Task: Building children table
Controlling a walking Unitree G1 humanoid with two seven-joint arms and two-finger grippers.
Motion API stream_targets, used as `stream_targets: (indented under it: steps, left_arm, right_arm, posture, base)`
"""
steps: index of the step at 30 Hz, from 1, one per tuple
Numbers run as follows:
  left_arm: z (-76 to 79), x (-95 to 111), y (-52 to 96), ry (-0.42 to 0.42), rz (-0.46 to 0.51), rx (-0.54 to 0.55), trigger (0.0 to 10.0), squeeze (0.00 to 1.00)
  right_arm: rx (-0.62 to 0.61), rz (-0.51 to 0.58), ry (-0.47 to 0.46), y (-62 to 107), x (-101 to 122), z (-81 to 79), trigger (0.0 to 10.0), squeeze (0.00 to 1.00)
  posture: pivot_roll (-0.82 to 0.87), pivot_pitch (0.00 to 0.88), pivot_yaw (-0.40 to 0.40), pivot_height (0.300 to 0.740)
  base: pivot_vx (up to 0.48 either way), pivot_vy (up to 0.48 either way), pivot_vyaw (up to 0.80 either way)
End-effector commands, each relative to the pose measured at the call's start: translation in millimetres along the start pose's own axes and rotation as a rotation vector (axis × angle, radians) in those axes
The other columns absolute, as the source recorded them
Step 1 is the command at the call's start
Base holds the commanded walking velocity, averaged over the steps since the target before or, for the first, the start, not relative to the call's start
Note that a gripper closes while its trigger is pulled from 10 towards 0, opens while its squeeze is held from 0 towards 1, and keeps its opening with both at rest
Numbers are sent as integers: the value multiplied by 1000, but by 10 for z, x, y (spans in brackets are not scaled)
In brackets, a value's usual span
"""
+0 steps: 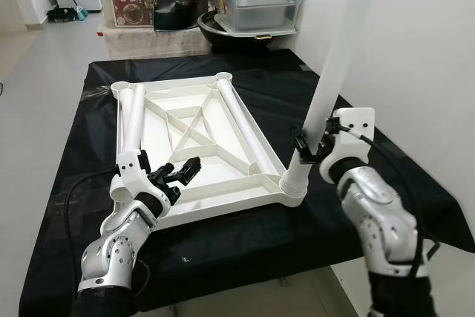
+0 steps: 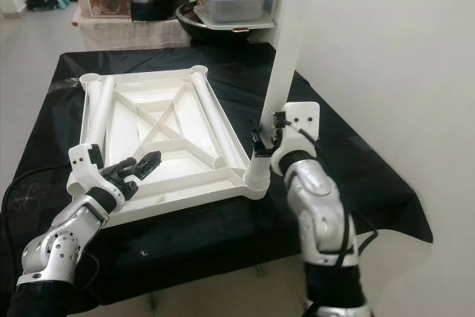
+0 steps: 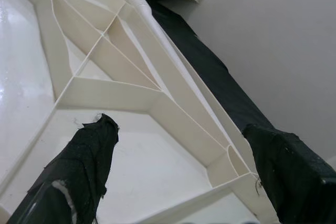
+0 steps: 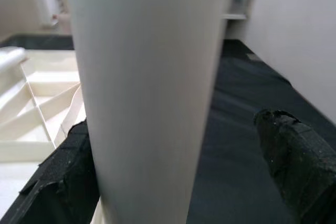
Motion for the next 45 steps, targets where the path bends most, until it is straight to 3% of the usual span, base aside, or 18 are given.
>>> stream_targets:
  steps: [1,3,4,6,8,11,15,26,27,28,29,32,33,45]
  left_arm:
    - [-14,-2,-6,-12,-6,1,10000,0]
    - [-16,-1,-4,-13,-6,1,10000,0]
    - [-20,1,1,-13,-5,2,10000,0]
    - [-25,2,4,-13,-5,3,10000,0]
    - [-27,2,7,-12,-3,4,10000,0]
    - [-20,0,5,-11,-1,2,10000,0]
    - [-18,2,6,-12,0,1,10000,0]
    - [-1,16,-4,-18,2,-7,10000,0]
    - [1,20,-4,-19,2,-7,10000,0]
    - [1,24,-4,-20,3,-8,10000,0]
    - [-6,30,1,-23,4,-7,10000,0]
    - [-12,35,5,-25,4,-6,10000,0]
    - [-23,39,13,-27,5,-3,10000,0]
    - [-8,11,29,-24,-1,-2,10000,0]
  right_arm:
    - [-21,-9,8,-30,-10,177,10000,161]
    - [-19,-18,13,-54,-3,254,10000,161]
    - [-4,-18,9,-84,27,344,10000,0]
    - [32,-14,-17,-118,69,430,10000,0]
    - [144,1,-58,-158,172,506,10000,0]
    - [296,-8,-119,-188,263,462,10000,0]
    - [395,-13,-141,-215,299,407,10000,0]
    - [622,-93,33,-396,164,317,10000,0]
    - [625,-112,52,-408,132,314,7412,0]
    - [627,-122,64,-414,115,312,7412,0]
    - [629,-135,73,-420,103,315,3255,0]
    - [628,-143,79,-426,97,320,2392,0]
    - [632,-153,83,-431,94,335,0,0]
    - [563,-163,55,-441,46,498,0,0]
  posture:
    - [60,0,-56,740]
    - [60,0,-56,740]
    - [61,0,-61,740]
    - [64,0,-62,740]
    - [67,0,-65,740]
    - [77,0,-70,740]
    - [82,0,-72,740]
    - [117,0,-80,740]
    - [121,0,-83,740]
    - [121,0,-83,740]
    - [129,0,-86,740]
    - [129,0,-86,740]
    - [138,0,-94,740]
    - [142,0,-97,740]
  base:
    - [0,0,0]
    - [0,0,0]
    - [0,0,0]
    - [0,0,0]
    - [0,0,0]
    - [0,0,0]
    - [0,0,0]
    - [0,0,0]
    - [0,0,0]
    - [0,0,0]
    - [0,0,0]
    - [0,0,0]
    - [0,0,0]
    - [0,0,0]
Point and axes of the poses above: a point about 5 cm out from each wrist's last joint towards the gripper, its own y axis pointing back from the gripper into the wrist, its own x axis along the axis of the wrist's last joint, z = x × y, the point moved 1 cm from there along -y, pointing out of the wrist towards the gripper, and after that the axes turned 10 degrees about -y, right-handed, at the moved point
